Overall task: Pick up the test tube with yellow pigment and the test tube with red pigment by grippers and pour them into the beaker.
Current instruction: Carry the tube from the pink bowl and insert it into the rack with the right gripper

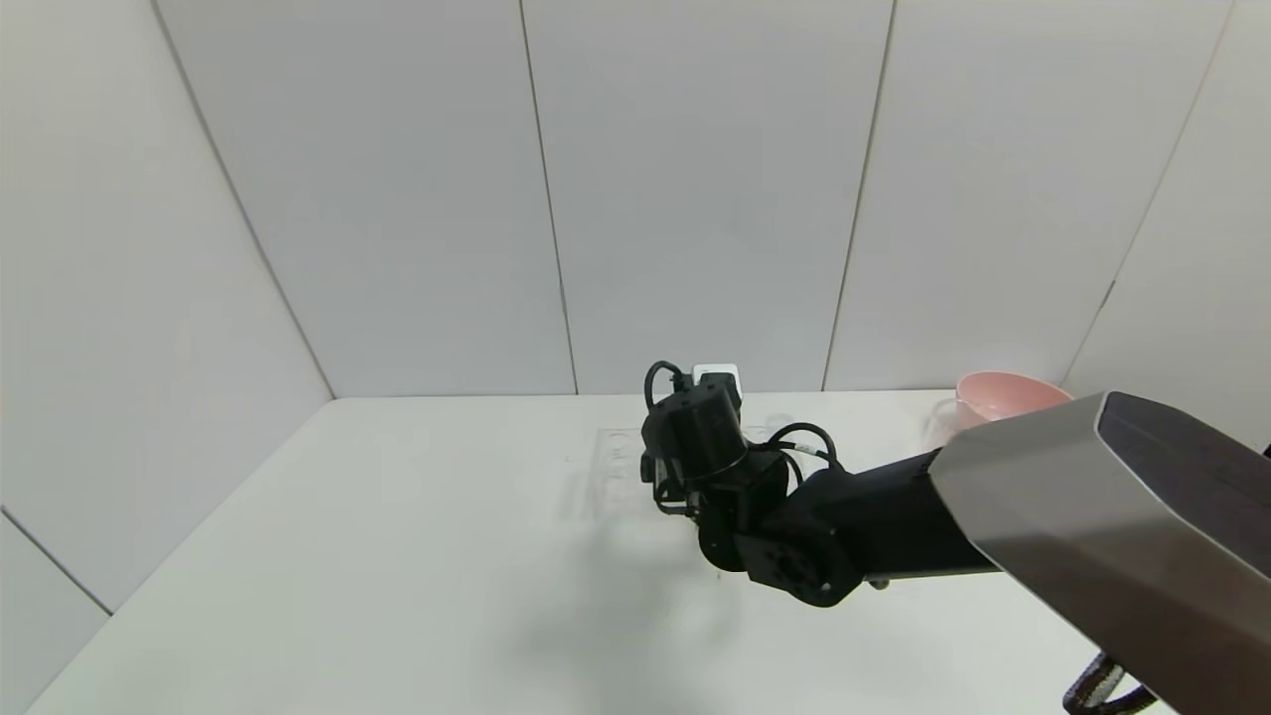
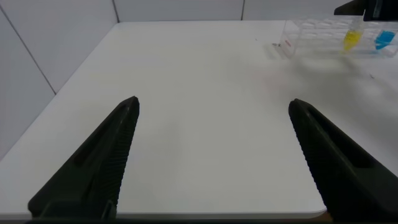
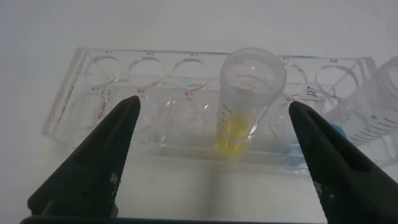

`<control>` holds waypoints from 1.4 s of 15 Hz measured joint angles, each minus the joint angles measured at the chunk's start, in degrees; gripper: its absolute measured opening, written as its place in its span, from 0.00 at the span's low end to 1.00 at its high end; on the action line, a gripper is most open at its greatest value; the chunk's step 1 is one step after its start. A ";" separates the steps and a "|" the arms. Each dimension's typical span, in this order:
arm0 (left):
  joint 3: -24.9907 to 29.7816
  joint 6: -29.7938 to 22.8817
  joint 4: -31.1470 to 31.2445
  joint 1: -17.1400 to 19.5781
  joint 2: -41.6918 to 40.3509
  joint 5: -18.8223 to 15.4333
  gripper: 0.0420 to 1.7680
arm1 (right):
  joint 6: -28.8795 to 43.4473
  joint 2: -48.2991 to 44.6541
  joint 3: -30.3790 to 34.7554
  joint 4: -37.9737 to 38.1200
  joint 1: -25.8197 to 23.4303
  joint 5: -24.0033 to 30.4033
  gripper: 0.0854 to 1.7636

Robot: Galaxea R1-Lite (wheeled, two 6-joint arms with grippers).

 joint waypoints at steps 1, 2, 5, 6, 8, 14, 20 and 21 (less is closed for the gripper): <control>0.00 0.00 0.00 0.00 0.00 0.00 0.97 | -0.72 0.66 -1.06 0.24 -0.33 0.02 0.97; 0.00 0.00 0.00 0.00 0.00 0.00 0.97 | -1.87 1.16 -1.77 -0.17 -0.76 0.00 0.97; 0.00 0.02 0.00 0.00 0.00 0.00 0.97 | -3.07 2.12 -3.69 0.18 -2.02 0.10 0.97; 0.00 0.02 0.00 0.00 0.00 0.00 0.97 | -3.34 2.39 -3.95 0.05 -2.43 0.10 0.97; 0.00 0.02 0.02 0.00 0.00 0.00 0.97 | -3.45 2.73 -4.23 -0.22 -2.82 0.29 0.97; 0.00 0.00 0.00 0.00 0.00 0.00 0.97 | -3.43 3.05 -4.25 -0.06 -2.99 0.43 0.97; 0.00 0.00 0.00 0.00 0.00 0.00 0.97 | -3.43 3.17 -3.71 -0.04 -2.95 0.40 0.92; 0.00 0.02 0.00 0.00 0.00 0.00 0.97 | -3.40 3.17 -3.62 0.02 -2.93 0.43 0.81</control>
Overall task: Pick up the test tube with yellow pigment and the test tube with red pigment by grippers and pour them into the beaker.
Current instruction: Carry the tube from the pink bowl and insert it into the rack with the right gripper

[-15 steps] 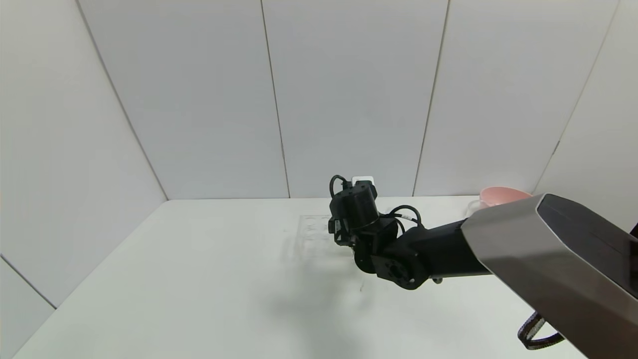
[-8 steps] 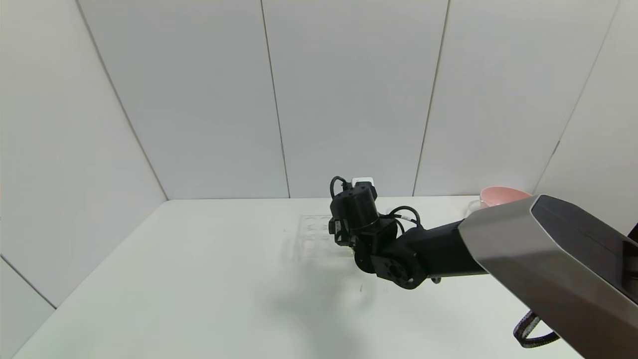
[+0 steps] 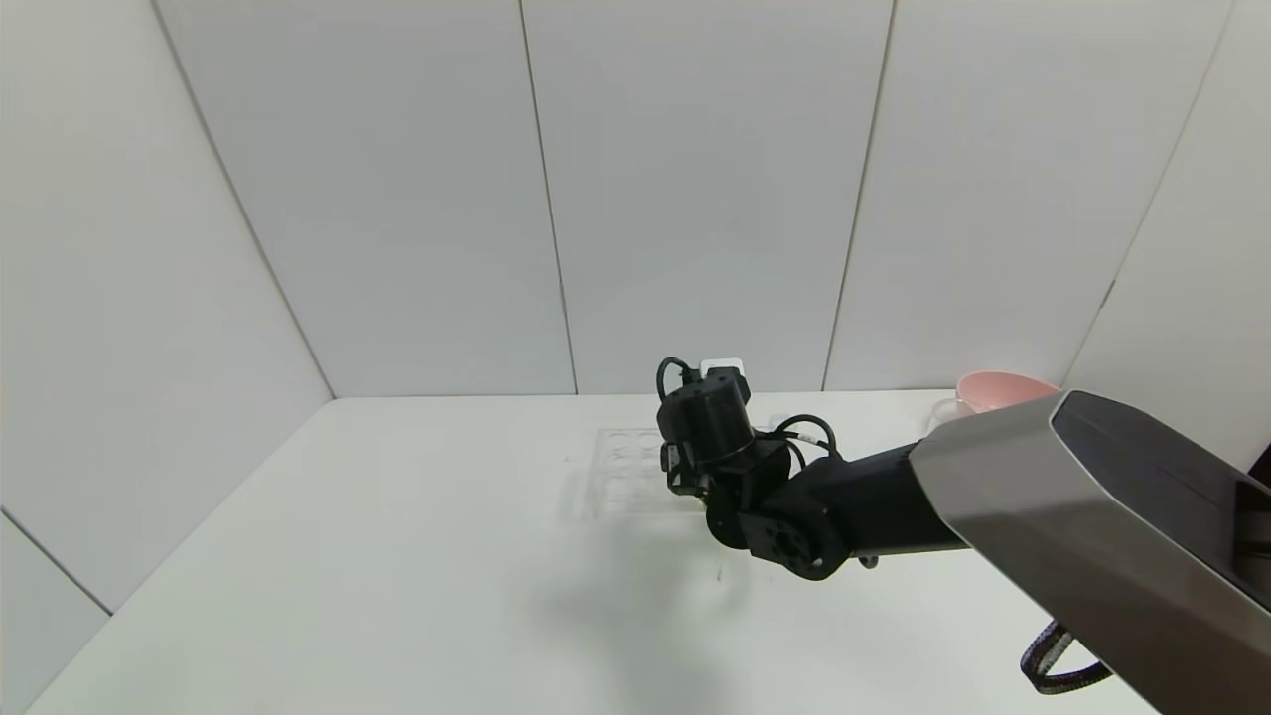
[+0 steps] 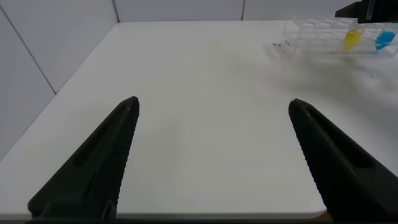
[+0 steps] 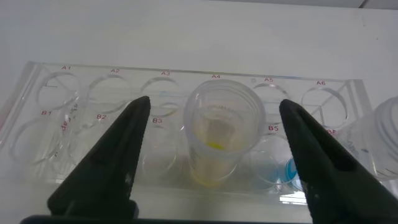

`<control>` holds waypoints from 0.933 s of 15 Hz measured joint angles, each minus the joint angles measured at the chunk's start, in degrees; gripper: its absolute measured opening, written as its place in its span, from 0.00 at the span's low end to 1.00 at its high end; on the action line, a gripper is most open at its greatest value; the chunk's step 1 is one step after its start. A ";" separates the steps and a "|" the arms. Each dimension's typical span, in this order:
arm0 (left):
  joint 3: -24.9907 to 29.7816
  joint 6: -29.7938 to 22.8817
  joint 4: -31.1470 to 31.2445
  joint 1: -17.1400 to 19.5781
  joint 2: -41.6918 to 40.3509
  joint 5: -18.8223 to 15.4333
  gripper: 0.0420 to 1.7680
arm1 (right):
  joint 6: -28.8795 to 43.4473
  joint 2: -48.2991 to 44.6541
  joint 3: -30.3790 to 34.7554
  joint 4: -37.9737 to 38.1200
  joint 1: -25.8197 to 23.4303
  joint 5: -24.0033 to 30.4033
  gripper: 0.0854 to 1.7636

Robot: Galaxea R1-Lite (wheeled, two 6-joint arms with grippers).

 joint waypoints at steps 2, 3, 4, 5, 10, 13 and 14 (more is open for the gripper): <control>0.00 -0.02 0.00 0.00 0.00 0.00 0.97 | 0.00 -0.12 0.09 0.05 0.02 -0.07 0.63; 0.00 -0.02 0.00 0.00 0.00 0.00 0.97 | 0.02 -0.20 0.09 -0.02 0.02 -0.10 0.55; 0.00 -0.02 0.00 0.00 0.00 0.00 0.97 | 0.06 -0.30 0.06 -0.09 0.06 -0.13 0.49; 0.00 -0.02 0.00 0.00 0.00 0.00 0.97 | 0.06 -0.37 0.06 -0.20 0.06 -0.21 0.43; 0.00 0.00 0.00 0.00 0.00 0.00 0.97 | 0.16 -0.63 0.11 -0.11 0.06 -0.27 0.27; 0.00 -0.02 0.00 0.00 0.00 0.00 0.97 | 0.16 -0.69 0.28 -0.09 0.06 -0.32 0.27; 0.00 -0.02 0.00 0.00 0.00 0.00 0.97 | 0.11 -0.72 0.30 -0.09 0.06 -0.32 0.27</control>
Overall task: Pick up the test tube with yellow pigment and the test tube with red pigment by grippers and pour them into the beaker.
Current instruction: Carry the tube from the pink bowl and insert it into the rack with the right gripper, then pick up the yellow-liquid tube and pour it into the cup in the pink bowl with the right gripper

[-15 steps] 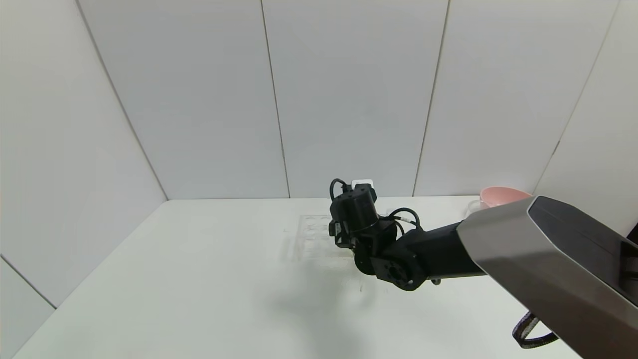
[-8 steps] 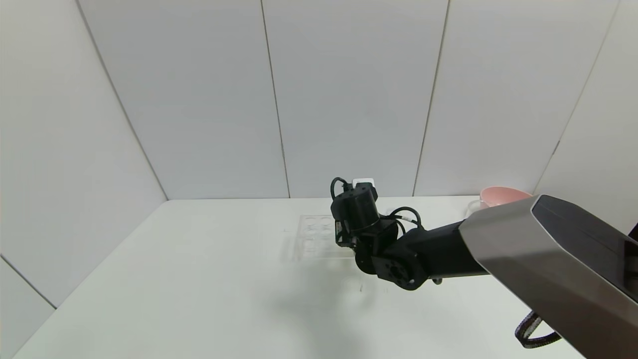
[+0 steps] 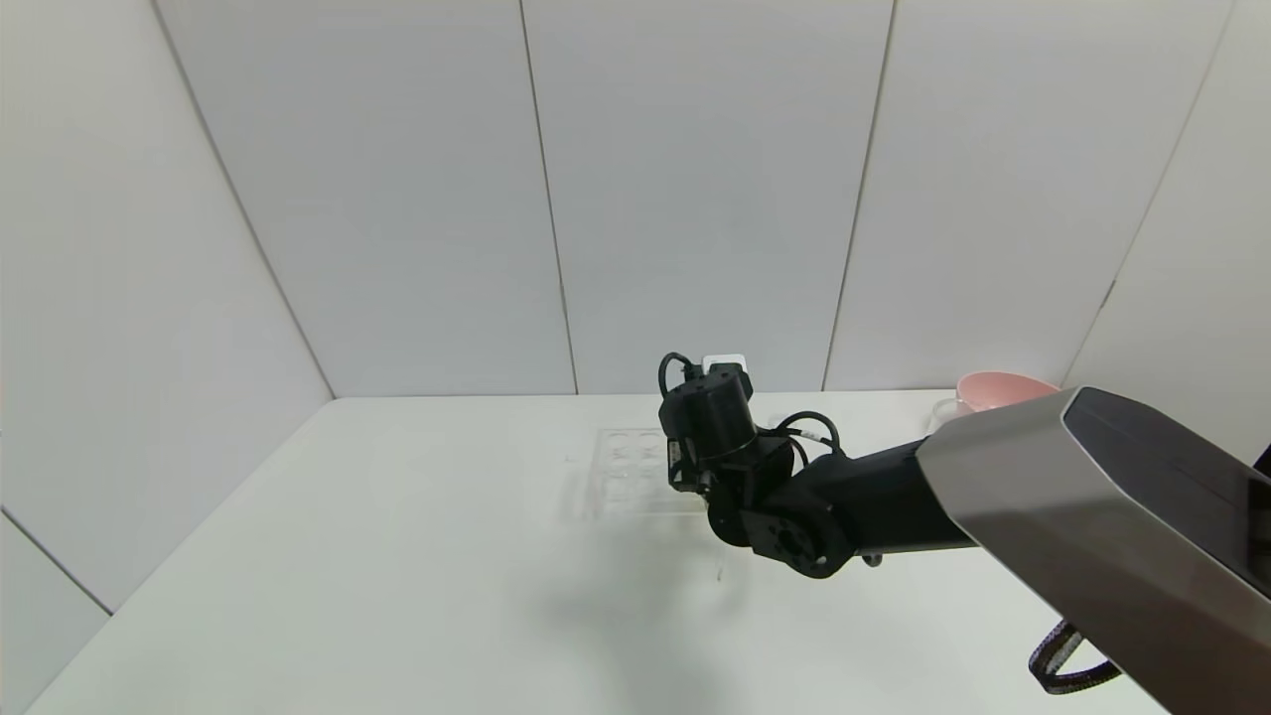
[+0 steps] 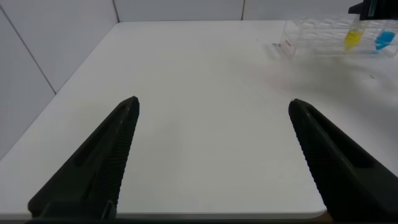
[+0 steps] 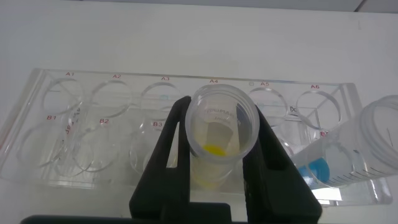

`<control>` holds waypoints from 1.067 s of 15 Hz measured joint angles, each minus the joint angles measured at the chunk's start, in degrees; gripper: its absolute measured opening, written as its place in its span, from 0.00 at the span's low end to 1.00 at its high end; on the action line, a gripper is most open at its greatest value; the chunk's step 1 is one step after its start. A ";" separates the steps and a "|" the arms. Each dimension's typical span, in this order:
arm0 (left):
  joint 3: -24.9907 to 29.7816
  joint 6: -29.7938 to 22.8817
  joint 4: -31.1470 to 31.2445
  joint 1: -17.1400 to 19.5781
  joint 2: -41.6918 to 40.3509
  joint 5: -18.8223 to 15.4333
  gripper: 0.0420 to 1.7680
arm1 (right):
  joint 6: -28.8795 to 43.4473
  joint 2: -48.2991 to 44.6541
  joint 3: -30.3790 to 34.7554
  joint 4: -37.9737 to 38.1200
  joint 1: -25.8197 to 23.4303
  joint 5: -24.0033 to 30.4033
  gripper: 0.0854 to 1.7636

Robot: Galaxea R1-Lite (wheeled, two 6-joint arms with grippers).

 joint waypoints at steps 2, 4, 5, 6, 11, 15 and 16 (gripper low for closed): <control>0.00 0.00 0.00 0.00 0.00 -0.02 0.97 | -0.02 -0.11 0.00 0.05 -0.04 0.00 0.27; 0.00 0.00 0.00 0.00 0.00 -0.02 0.97 | -0.09 -0.24 0.00 0.11 -0.04 -0.01 0.27; 0.00 0.00 0.00 0.00 0.00 0.00 0.97 | -0.13 -0.37 0.00 0.16 -0.04 0.00 0.27; 0.00 0.00 0.00 0.00 0.00 0.00 0.97 | -0.22 -0.63 -0.05 0.30 -0.04 0.00 0.27; 0.00 0.00 0.00 0.00 0.00 0.00 0.97 | -3.21 -3.64 -0.79 0.50 -0.09 0.24 0.27; 0.00 0.00 0.00 0.00 0.00 -0.02 0.97 | -4.60 -7.03 -0.74 1.10 -0.04 0.27 0.27; 0.00 0.00 -0.02 0.00 0.00 0.00 0.97 | -4.66 -8.00 -0.71 2.08 0.05 0.27 0.27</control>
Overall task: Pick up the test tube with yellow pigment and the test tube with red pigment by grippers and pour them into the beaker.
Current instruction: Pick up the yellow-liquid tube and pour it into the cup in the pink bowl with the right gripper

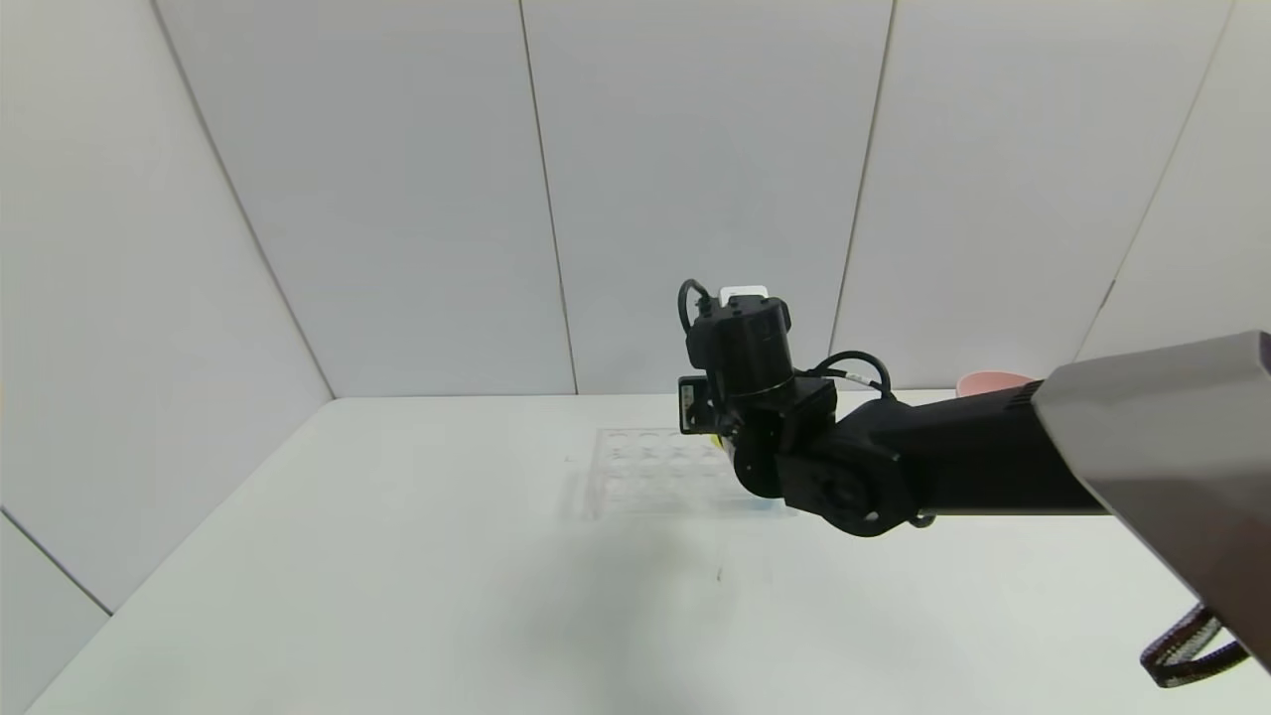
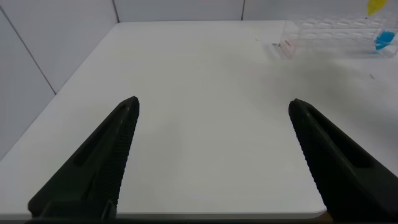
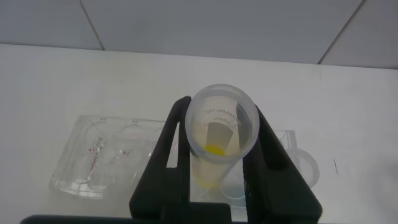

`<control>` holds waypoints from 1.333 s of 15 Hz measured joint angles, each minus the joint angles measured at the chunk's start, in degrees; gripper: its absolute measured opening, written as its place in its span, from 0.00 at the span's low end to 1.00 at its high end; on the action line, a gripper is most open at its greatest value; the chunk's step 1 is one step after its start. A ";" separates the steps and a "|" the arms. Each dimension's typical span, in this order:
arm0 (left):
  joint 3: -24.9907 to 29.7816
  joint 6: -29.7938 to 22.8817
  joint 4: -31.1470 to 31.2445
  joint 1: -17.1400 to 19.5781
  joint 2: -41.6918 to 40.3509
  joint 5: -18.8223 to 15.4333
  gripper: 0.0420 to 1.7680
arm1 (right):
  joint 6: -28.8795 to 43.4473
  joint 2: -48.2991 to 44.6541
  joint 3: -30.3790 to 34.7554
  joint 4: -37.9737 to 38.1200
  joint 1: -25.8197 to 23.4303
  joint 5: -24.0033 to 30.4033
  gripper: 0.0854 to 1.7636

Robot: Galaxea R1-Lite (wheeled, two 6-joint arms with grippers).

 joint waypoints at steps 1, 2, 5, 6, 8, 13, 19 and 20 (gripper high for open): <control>0.00 0.00 0.02 0.00 0.00 -0.02 0.97 | -0.02 -0.94 0.13 1.01 0.16 0.00 0.27; 0.00 0.02 0.02 0.00 0.00 0.00 0.97 | -0.02 -1.88 0.44 1.37 0.30 0.05 0.27; 0.00 0.00 0.02 0.00 0.00 0.00 0.97 | -0.05 -4.39 3.13 1.50 0.61 0.60 0.27; 0.00 0.02 0.02 0.00 0.00 0.00 0.97 | -0.05 -5.42 4.86 1.50 0.66 1.61 0.27; 0.00 0.00 0.02 0.00 0.00 0.00 0.97 | -0.05 -8.72 9.42 1.44 0.55 5.39 0.27; 0.00 0.00 0.02 0.00 0.00 0.00 0.97 | -6.24 -20.31 23.48 0.62 -4.38 19.90 0.27; 0.00 0.00 0.02 0.00 0.00 -0.02 0.97 | -17.37 -28.88 30.89 1.45 -18.16 33.69 0.27; 0.00 0.02 0.02 0.00 0.00 0.00 0.97 | -19.36 -29.27 31.37 1.52 -20.43 35.90 0.27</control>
